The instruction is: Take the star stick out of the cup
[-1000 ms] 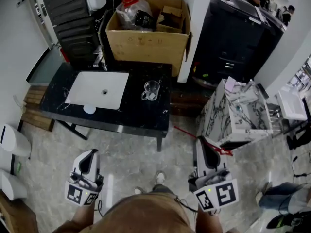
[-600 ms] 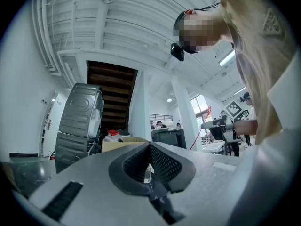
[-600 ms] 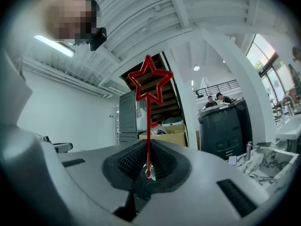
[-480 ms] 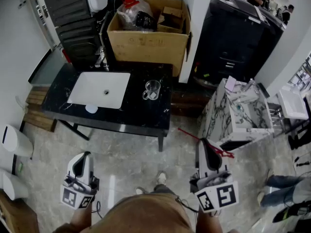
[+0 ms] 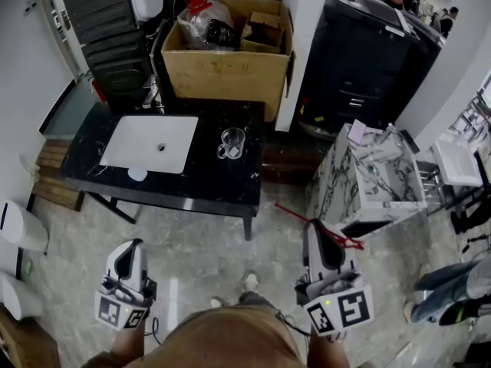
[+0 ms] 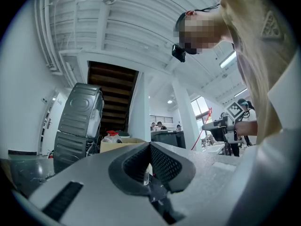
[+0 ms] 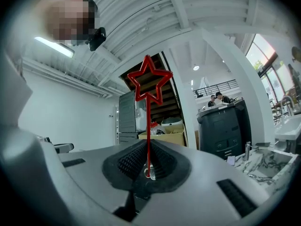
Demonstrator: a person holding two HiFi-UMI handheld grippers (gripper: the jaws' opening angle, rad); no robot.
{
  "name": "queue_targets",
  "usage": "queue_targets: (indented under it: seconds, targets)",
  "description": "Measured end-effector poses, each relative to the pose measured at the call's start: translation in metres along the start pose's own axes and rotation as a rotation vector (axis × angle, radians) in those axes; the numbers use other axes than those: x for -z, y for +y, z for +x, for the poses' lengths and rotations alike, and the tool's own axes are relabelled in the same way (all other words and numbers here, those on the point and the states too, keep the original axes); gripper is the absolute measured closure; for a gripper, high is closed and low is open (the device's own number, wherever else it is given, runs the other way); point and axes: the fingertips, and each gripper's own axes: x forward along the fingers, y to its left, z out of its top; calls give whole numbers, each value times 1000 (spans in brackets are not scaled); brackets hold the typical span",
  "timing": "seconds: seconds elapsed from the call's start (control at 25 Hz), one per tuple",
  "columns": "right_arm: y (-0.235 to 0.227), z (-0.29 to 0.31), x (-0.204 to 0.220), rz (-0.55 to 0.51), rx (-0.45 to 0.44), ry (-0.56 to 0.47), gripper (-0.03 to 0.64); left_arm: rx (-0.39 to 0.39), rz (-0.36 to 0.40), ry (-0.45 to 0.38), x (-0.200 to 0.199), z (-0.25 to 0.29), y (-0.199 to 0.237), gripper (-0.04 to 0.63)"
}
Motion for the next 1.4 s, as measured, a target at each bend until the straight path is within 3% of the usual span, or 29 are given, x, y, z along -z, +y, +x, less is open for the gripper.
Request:
queue_targets:
  seconds: [1.4]
  targets:
    - [-20,13,7,0,-63,26,604,1,7,10,12,29,-22,594]
